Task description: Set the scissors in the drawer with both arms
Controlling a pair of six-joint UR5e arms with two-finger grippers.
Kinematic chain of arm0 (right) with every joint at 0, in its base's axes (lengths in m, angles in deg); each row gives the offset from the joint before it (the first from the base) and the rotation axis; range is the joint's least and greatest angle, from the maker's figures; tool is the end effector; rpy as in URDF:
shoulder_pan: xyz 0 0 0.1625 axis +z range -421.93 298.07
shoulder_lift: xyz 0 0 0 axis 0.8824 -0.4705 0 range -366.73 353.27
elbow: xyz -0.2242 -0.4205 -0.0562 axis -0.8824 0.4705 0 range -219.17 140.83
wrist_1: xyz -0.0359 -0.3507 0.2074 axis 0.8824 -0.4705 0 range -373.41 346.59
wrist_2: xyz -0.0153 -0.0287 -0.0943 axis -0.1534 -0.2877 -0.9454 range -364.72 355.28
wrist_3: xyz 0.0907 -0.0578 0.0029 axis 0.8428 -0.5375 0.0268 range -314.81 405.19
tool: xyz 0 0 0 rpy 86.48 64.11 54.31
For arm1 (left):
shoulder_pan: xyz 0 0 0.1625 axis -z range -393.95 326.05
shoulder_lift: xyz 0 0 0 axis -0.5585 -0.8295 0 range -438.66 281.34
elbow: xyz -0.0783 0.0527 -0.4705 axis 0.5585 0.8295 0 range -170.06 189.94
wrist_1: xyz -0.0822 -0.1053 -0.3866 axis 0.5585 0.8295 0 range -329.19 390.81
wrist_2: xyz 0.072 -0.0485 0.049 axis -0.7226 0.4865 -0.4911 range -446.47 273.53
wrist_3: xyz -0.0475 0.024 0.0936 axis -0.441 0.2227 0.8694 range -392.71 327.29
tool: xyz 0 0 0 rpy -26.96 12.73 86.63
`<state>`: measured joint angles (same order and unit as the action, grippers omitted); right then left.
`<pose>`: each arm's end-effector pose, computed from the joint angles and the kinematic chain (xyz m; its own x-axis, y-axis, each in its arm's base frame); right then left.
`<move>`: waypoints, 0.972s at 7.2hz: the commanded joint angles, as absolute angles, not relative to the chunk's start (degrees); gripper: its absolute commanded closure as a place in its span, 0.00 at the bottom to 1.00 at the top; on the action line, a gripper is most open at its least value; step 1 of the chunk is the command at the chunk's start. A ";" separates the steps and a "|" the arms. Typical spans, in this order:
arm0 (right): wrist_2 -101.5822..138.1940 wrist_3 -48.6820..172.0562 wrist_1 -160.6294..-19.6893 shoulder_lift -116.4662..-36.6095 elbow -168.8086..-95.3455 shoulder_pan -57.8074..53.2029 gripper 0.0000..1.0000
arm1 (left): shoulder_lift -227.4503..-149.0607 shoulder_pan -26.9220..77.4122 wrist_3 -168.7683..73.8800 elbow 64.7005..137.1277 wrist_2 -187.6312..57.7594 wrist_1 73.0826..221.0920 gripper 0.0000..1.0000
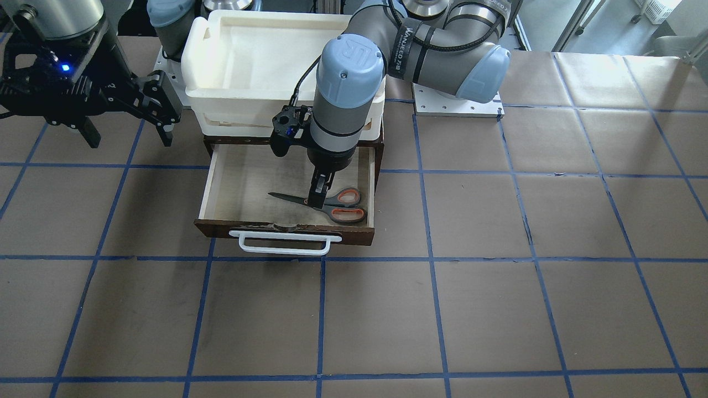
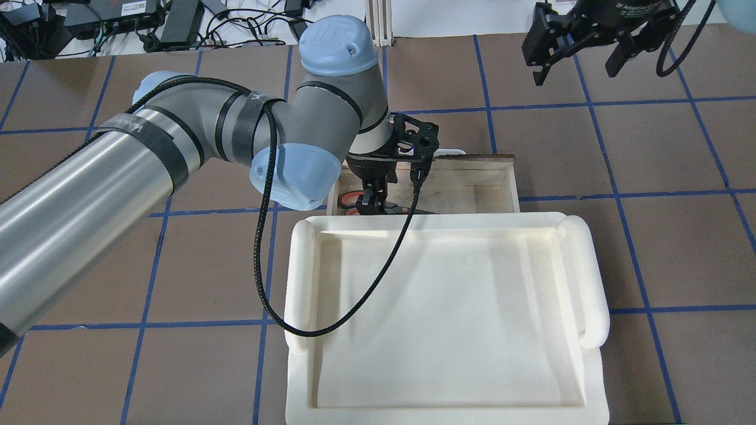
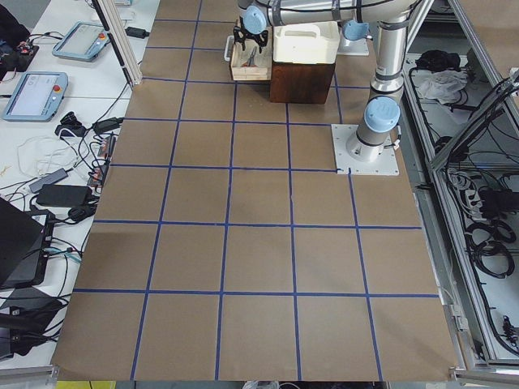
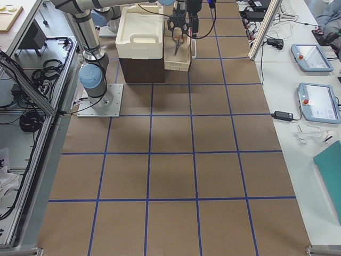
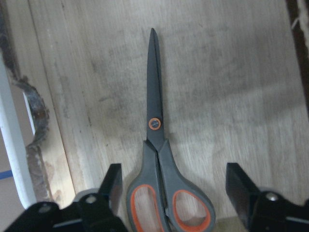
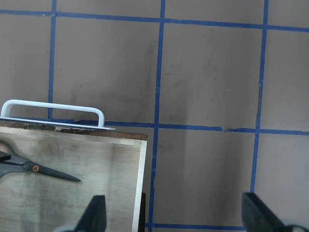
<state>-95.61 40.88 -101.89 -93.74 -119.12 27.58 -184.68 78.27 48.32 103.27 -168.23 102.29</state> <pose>0.1272 -0.5195 0.5917 -0.9976 -0.0647 0.0227 -0.0666 0.9932 -0.0950 -0.3629 -0.4950 0.3877 0.2307 0.9723 0.0366 0.9647 -0.2236 -0.1393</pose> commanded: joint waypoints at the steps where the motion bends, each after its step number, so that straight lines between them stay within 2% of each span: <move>1: -95.42 40.88 -101.92 -93.74 -119.15 27.54 0.00 | -182.65 78.11 43.78 102.50 -168.12 102.44 0.13; 3: -95.77 40.79 -102.62 -93.83 -119.15 27.45 0.00 | -180.28 76.28 30.39 99.00 -169.17 103.31 0.14; 5: -95.42 40.79 -102.62 -94.27 -119.15 27.54 0.00 | -177.55 73.20 6.86 98.19 -169.70 103.58 0.12; 7: -95.94 40.79 -102.88 -94.36 -119.15 27.45 0.00 | -174.13 66.54 -10.39 98.19 -171.62 105.77 0.00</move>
<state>-95.52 40.79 -102.76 -94.30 -119.15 27.52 -176.31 70.38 1.00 98.26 -170.34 104.56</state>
